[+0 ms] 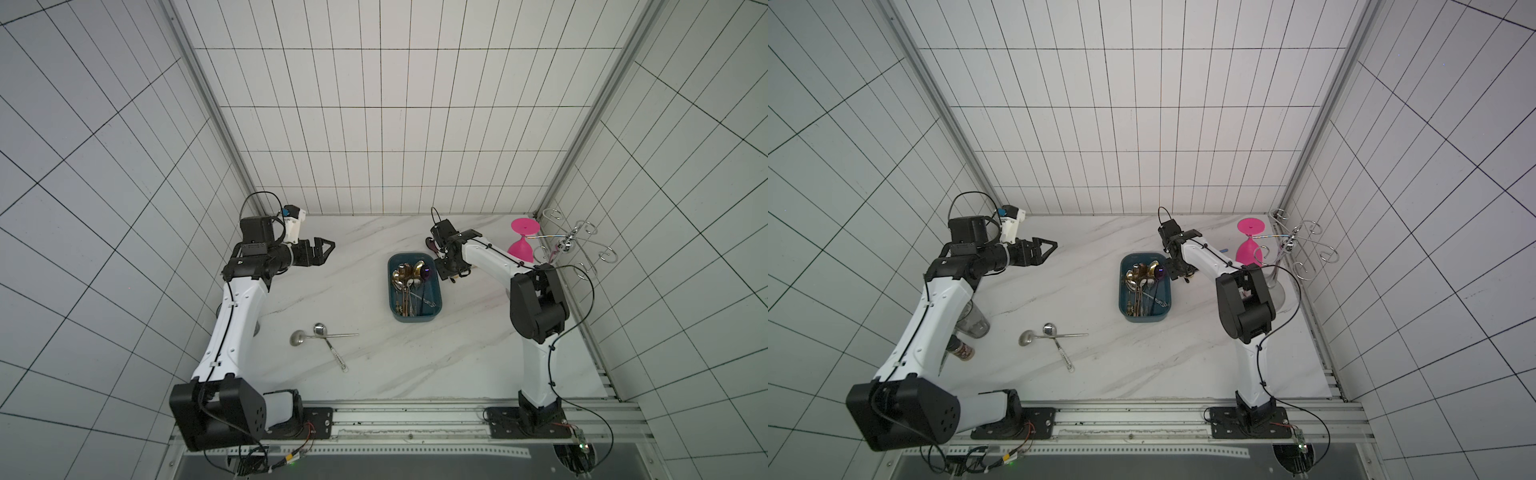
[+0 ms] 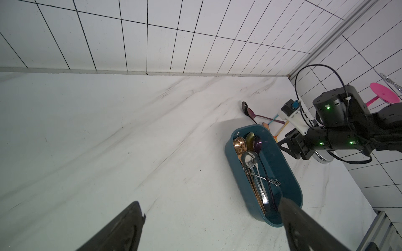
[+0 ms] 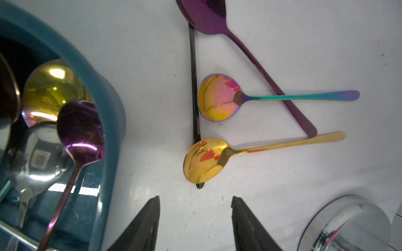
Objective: Put the spoon into the storage box
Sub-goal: Pick up the spoon from the center of the board.
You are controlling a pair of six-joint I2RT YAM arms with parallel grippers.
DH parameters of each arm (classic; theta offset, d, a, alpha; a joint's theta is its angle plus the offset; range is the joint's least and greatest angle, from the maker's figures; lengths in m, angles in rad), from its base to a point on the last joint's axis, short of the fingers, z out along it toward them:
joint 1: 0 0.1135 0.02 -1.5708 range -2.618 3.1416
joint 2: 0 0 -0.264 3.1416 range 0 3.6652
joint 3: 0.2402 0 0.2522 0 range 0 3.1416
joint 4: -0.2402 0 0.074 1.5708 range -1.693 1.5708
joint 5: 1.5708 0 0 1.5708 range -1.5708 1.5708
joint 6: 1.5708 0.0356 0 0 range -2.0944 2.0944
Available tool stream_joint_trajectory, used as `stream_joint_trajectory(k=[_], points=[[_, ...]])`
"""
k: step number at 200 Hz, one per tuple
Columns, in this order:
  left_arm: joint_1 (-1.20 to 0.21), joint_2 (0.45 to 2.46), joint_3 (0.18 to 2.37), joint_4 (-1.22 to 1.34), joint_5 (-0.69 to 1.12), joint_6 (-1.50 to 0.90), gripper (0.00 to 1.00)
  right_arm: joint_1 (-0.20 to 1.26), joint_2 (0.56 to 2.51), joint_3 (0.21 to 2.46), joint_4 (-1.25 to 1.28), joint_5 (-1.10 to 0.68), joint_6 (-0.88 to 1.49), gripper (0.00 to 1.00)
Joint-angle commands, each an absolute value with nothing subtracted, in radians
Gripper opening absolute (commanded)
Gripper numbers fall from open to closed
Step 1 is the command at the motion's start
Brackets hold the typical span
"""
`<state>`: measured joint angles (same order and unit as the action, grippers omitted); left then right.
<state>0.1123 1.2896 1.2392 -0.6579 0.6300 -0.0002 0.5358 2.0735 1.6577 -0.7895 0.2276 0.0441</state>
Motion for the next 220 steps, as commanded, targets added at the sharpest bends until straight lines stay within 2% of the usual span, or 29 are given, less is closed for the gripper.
stream_joint_trajectory(k=[1,139,189,220], points=[[0.115,1.272,1.231,-0.634,0.643,-0.004,0.99,0.525,2.112,1.711,-0.816,0.256,0.041,0.55],[0.118,1.272,1.229,-0.626,0.648,-0.011,0.99,0.525,2.244,1.769,-0.834,0.357,0.052,0.49],[0.118,1.269,1.228,-0.63,0.65,-0.012,0.99,0.53,2.266,1.775,-0.833,0.384,0.052,0.38],[0.117,1.27,1.227,-0.629,0.65,-0.012,0.99,0.536,2.276,1.779,-0.834,0.398,0.045,0.26]])
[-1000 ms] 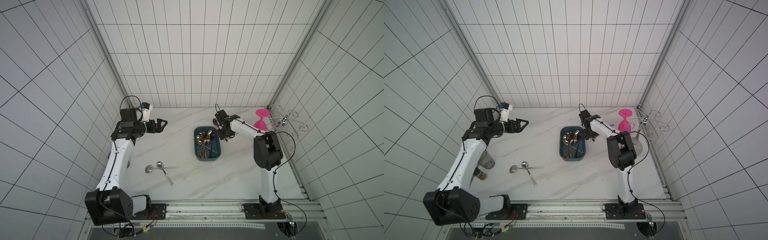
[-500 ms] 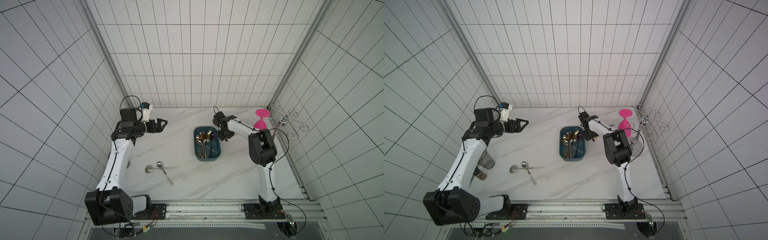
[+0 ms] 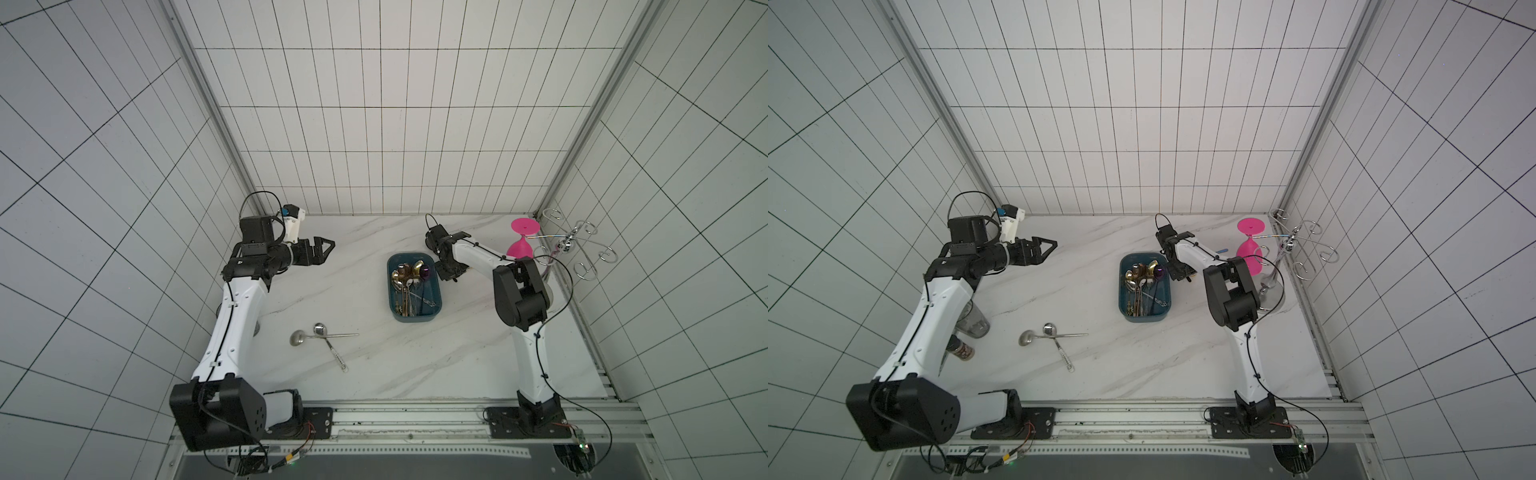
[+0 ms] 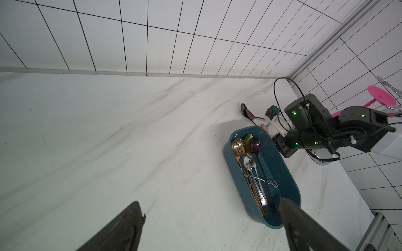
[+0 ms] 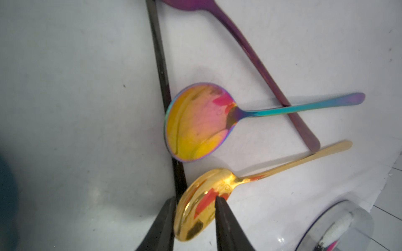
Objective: Put the spoon into the storage box
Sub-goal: Pick up the spoon from the center of the board.
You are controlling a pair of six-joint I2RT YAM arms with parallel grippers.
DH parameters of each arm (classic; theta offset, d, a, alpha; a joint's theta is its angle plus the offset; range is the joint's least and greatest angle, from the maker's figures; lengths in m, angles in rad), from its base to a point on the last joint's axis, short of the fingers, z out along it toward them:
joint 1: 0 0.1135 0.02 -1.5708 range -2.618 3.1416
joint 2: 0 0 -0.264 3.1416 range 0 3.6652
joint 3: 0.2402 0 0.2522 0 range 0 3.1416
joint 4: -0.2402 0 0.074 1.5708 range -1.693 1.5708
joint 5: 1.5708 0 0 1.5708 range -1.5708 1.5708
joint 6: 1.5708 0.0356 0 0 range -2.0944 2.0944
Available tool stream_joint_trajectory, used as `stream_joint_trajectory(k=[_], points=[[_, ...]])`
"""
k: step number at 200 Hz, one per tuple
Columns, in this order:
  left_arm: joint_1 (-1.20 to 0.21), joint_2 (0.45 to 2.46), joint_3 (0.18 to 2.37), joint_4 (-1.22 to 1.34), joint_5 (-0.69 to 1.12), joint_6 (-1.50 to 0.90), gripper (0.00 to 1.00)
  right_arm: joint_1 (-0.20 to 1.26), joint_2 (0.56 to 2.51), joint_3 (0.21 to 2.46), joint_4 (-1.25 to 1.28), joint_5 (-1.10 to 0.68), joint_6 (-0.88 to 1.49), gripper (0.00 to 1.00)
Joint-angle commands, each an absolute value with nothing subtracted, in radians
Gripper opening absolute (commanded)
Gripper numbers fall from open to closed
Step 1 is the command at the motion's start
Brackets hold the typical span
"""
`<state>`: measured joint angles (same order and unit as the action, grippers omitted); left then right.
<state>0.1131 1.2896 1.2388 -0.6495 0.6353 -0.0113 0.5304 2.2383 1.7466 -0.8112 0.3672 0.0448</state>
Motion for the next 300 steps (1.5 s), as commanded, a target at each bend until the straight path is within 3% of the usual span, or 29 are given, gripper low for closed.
stream_joint_trajectory(k=[1,46,79,135,217,238,300], points=[[0.117,1.27,1.227,-0.629,0.65,-0.012,0.99,0.536,2.276,1.78,-0.834,0.399,0.045,0.26],[0.117,1.27,1.227,-0.627,0.653,-0.012,0.99,0.552,2.274,1.789,-0.84,0.456,0.019,0.07],[0.118,1.268,1.228,-0.627,0.652,-0.012,0.99,0.571,2.261,1.795,-0.845,0.505,-0.004,0.0],[0.118,1.268,1.227,-0.627,0.653,-0.012,0.99,0.597,2.174,1.81,-0.889,0.489,0.006,0.0],[0.119,1.272,1.227,-0.623,0.661,-0.011,0.99,0.604,1.935,1.863,-1.001,0.269,0.146,0.0],[0.117,1.272,1.21,-0.583,0.732,-0.014,0.99,0.6,1.873,1.896,-1.005,0.199,0.22,0.0],[-0.036,1.308,1.225,-0.509,0.803,0.276,0.99,0.526,1.771,2.072,-0.977,-0.07,0.546,0.0]])
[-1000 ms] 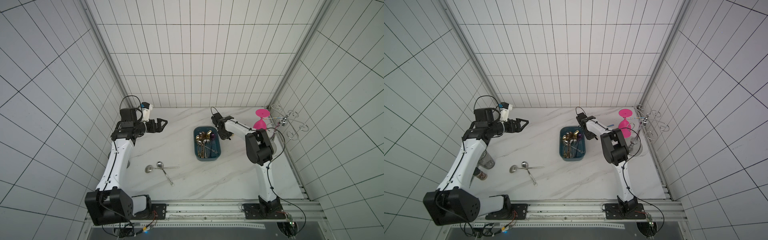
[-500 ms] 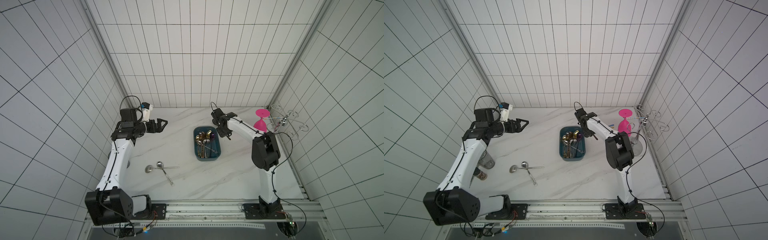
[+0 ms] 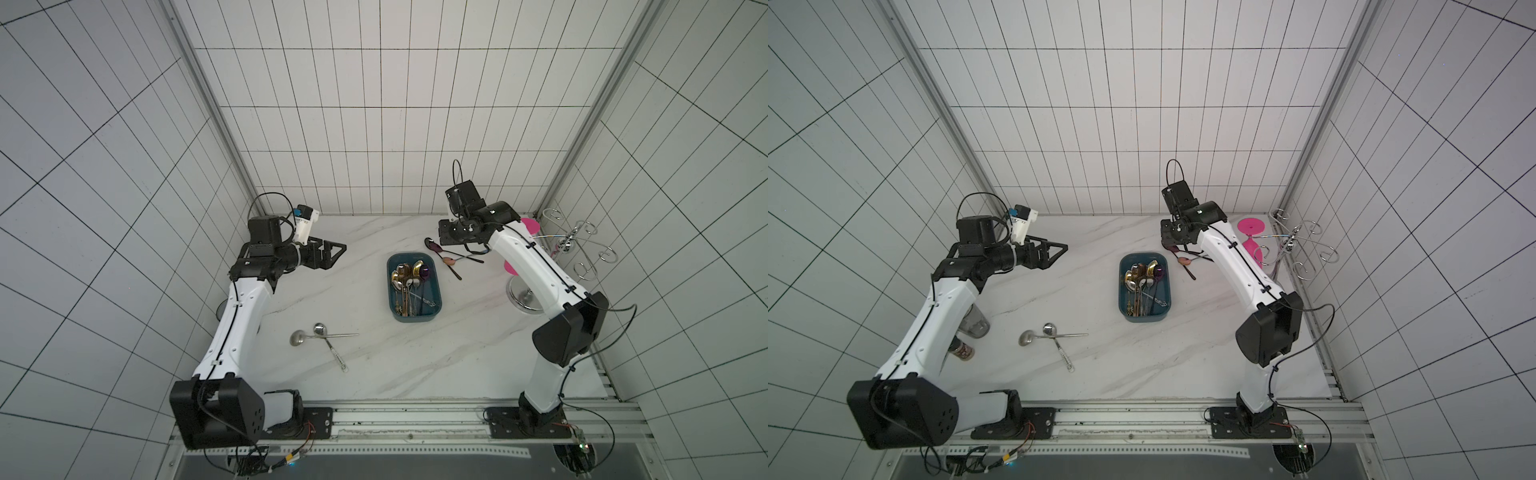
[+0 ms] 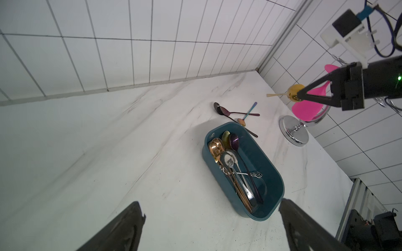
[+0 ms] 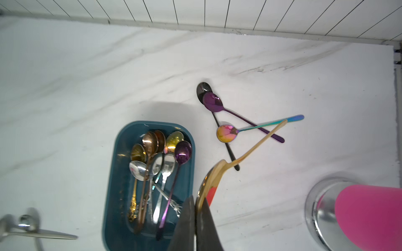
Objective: Put the spoon into the storage box
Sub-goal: Pick up the spoon from the center of the board.
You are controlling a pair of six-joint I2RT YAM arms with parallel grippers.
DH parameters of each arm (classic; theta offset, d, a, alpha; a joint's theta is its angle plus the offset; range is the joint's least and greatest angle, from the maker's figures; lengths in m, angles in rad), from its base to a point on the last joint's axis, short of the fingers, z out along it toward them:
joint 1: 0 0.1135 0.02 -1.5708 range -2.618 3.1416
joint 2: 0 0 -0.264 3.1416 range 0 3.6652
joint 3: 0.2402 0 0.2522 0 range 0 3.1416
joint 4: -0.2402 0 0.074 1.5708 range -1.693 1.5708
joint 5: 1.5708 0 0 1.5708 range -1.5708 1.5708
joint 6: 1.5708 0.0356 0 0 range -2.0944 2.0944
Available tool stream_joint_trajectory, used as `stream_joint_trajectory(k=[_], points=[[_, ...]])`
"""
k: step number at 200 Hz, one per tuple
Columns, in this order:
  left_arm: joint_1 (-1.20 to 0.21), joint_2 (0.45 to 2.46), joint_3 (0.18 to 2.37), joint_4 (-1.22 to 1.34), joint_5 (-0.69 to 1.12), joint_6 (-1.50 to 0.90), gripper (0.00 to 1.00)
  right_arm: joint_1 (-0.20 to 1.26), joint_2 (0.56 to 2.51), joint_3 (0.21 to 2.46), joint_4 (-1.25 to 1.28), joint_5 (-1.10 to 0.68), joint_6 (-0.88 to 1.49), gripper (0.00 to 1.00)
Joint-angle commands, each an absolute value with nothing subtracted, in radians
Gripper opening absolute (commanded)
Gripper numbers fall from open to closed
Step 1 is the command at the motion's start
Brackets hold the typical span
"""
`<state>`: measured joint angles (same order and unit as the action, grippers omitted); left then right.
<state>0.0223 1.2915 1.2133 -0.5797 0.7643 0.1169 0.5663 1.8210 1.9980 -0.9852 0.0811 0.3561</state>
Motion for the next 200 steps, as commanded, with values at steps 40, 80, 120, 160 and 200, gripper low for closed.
stream_joint_trajectory(k=[40,80,120,160,200], points=[[-0.177,1.41,1.273,-0.346,0.784,0.364,0.98,0.445,1.622,1.819,-0.621,-0.288,0.981,0.0],[-0.294,1.526,1.368,-0.228,0.749,0.432,0.96,0.426,1.536,1.644,-0.367,-0.361,1.321,0.0],[-0.376,1.611,1.462,-0.175,0.711,0.511,0.95,0.43,1.493,1.556,-0.25,-0.362,1.499,0.0],[-0.44,1.659,1.502,-0.177,0.69,0.56,0.93,0.452,1.449,1.424,-0.107,-0.338,1.676,0.0],[-0.509,1.694,1.499,-0.187,0.584,0.641,0.75,0.476,1.436,1.419,-0.082,-0.333,1.712,0.0]])
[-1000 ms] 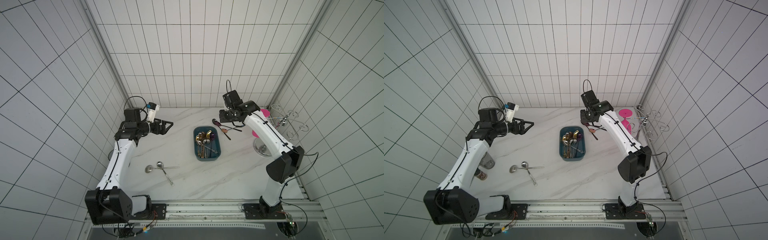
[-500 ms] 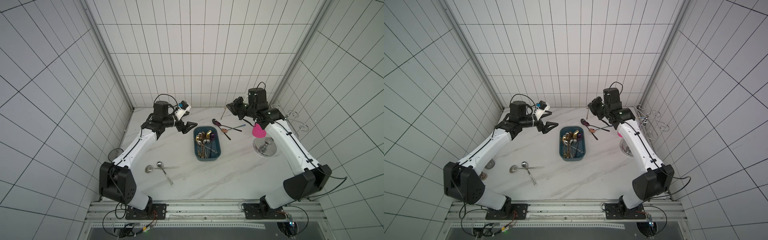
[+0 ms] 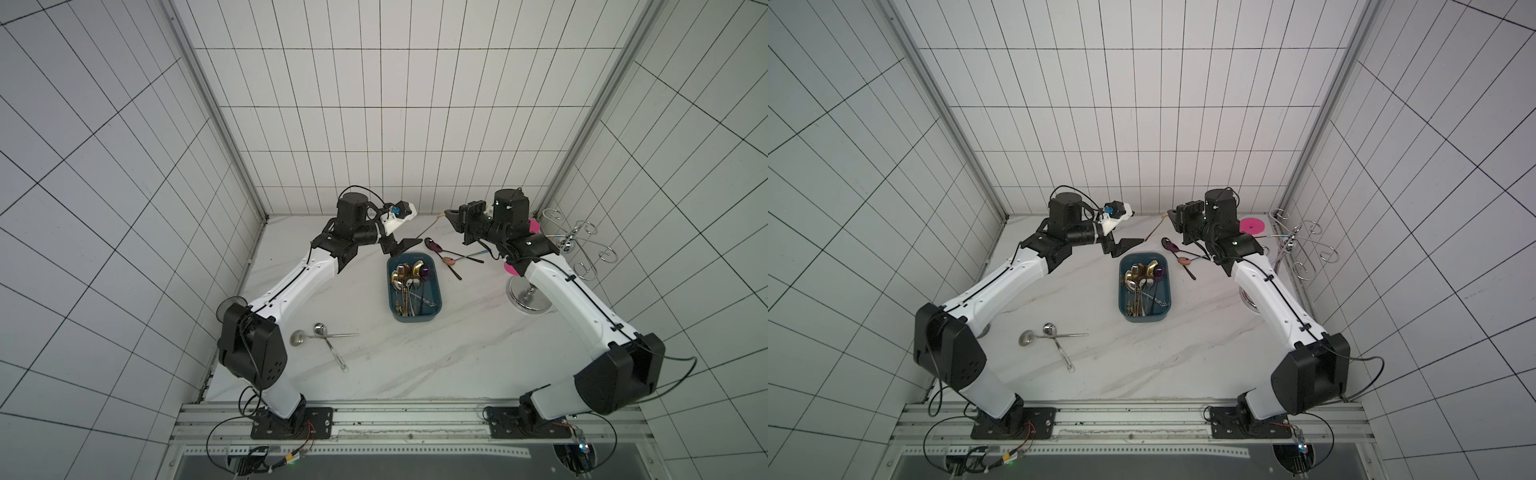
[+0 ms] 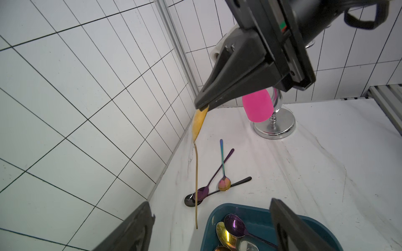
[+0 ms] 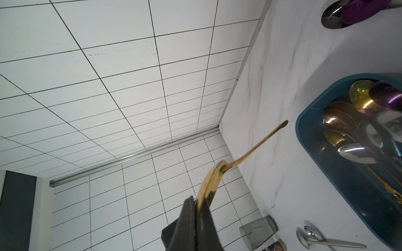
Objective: Put the spoon into the storage box
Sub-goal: Pick up the spoon from the center of the board.
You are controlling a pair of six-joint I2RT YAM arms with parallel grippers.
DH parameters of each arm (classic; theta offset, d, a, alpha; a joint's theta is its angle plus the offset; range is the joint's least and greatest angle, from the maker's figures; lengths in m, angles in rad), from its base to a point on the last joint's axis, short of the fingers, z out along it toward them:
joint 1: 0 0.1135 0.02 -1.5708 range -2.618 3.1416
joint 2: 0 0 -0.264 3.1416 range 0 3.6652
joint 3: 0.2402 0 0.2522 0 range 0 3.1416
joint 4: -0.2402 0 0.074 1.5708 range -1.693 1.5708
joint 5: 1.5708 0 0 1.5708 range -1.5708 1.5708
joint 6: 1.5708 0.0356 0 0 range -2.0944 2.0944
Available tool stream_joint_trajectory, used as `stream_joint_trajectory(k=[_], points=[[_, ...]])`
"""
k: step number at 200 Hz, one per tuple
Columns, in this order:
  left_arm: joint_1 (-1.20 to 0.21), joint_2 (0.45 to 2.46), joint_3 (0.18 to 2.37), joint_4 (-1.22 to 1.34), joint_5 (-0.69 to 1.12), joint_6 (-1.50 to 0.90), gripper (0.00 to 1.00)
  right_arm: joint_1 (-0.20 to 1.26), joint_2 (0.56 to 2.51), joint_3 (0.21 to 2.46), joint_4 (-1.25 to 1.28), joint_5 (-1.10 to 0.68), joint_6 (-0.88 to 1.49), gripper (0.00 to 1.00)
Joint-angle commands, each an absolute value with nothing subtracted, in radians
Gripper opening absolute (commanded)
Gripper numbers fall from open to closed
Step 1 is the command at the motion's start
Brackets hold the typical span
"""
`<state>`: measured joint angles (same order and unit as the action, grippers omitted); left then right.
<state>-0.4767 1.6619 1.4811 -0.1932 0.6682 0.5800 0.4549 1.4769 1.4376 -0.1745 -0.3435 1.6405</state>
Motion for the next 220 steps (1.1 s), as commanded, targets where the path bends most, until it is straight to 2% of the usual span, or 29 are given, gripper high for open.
stream_joint_trajectory(k=[1,17,30,91,132,141,170,202,220], points=[[-0.51,1.695,1.499,-0.186,0.581,0.641,0.74,0.476,1.437,1.419,-0.081,-0.332,1.712,0.0],[-0.522,1.713,1.5,-0.166,0.554,0.646,0.6,0.486,1.437,1.431,-0.083,-0.334,1.706,0.0],[-0.527,1.73,1.503,-0.136,0.523,0.643,0.55,0.493,1.436,1.432,-0.083,-0.336,1.708,0.0],[-0.54,1.797,1.544,-0.039,0.39,0.635,0.54,0.511,1.416,1.419,-0.086,-0.317,1.712,0.0],[-0.543,1.82,1.559,-0.014,0.369,0.636,0.53,0.527,1.413,1.419,-0.087,-0.322,1.707,0.0],[-0.546,1.824,1.565,-0.017,0.372,0.632,0.49,0.528,1.415,1.42,-0.087,-0.323,1.705,0.0],[-0.551,1.824,1.568,-0.019,0.378,0.628,0.23,0.531,1.414,1.415,-0.083,-0.334,1.705,0.0],[-0.556,1.809,1.568,-0.04,0.395,0.611,0.0,0.528,1.406,1.41,-0.084,-0.33,1.694,0.0],[-0.556,1.803,1.571,-0.041,0.39,0.57,0.0,0.528,1.401,1.413,-0.084,-0.325,1.68,0.0]])
